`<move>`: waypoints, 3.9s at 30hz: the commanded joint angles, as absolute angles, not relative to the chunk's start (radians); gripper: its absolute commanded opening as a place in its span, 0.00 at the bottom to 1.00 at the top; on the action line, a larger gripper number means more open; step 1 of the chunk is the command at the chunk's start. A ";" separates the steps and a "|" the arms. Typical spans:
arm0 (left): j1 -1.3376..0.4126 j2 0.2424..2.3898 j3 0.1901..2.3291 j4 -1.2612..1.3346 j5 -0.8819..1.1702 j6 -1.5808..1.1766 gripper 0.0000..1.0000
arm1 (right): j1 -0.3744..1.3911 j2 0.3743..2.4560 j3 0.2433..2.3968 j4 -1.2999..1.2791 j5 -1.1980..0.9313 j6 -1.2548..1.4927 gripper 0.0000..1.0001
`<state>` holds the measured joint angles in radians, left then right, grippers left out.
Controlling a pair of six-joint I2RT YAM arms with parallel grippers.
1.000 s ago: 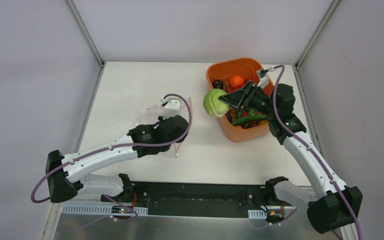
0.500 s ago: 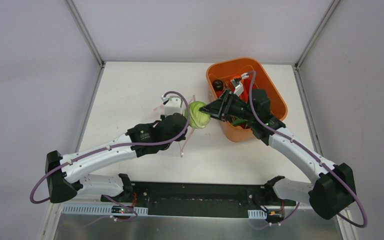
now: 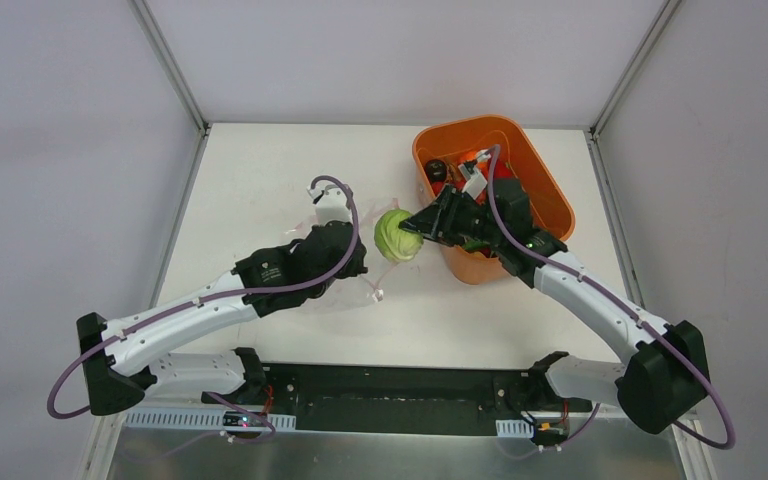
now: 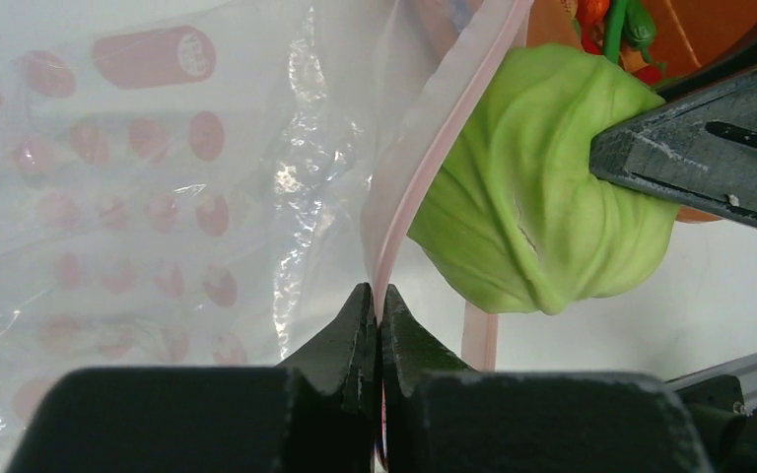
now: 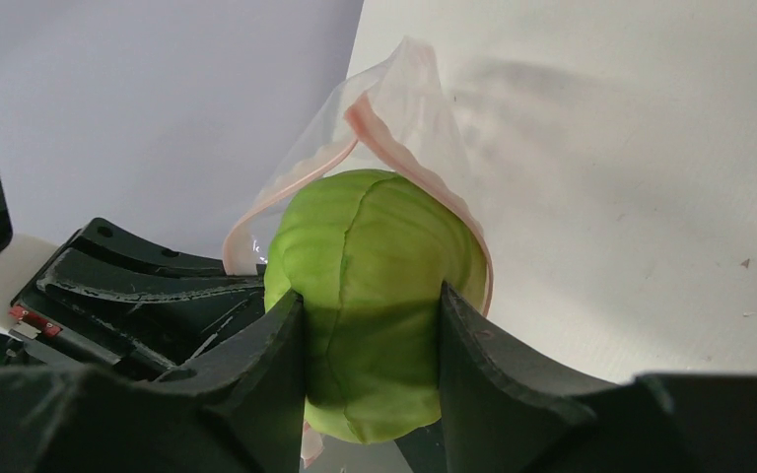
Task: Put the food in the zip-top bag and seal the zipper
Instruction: Place the fake vegetable in the zipper food storage bag, then adjust the zipper food storage bag at the center of the board.
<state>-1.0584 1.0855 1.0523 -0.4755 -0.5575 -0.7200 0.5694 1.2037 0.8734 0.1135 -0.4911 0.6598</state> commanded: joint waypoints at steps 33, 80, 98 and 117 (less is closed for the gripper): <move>-1.051 1.002 1.085 -0.478 -0.564 -0.707 0.00 | 0.712 1.112 1.121 -0.127 -0.324 0.361 0.89; -1.049 1.087 1.185 -0.691 -0.603 -0.660 0.26 | 0.714 1.290 1.026 -0.116 -0.390 0.438 0.00; -1.049 1.117 1.253 -0.749 -0.532 -0.609 0.13 | 0.713 1.304 1.048 -0.137 -0.357 0.432 0.00; -1.024 1.115 1.202 -0.694 -0.596 -0.671 0.00 | 0.685 1.230 1.187 -0.273 -0.212 0.287 0.65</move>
